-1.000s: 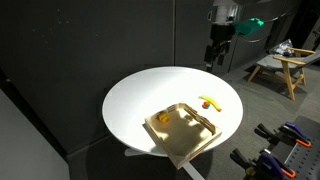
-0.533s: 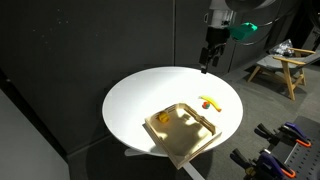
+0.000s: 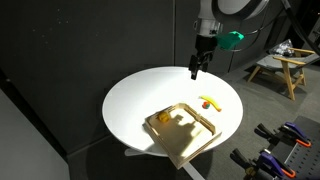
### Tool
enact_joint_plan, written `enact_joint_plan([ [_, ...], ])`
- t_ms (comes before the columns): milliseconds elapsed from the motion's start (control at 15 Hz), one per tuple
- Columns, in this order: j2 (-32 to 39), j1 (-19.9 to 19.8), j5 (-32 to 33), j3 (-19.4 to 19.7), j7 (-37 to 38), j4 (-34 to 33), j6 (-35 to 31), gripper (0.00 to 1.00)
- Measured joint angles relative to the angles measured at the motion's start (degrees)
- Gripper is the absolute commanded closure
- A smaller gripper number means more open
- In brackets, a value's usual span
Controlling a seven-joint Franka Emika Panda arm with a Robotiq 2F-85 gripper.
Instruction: Remove the apple from the box and put it on the table.
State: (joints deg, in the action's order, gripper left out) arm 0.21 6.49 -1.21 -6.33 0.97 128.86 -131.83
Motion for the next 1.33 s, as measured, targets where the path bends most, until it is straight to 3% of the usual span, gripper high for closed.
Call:
enact_joint_plan([
  [867,13.53,2.46,2.33,-0.51,2.96,-6.78,-6.19,0.0],
  [1333,16.59,3.15,4.96,-0.29,4.8,-8.55,-8.3,0.0],
])
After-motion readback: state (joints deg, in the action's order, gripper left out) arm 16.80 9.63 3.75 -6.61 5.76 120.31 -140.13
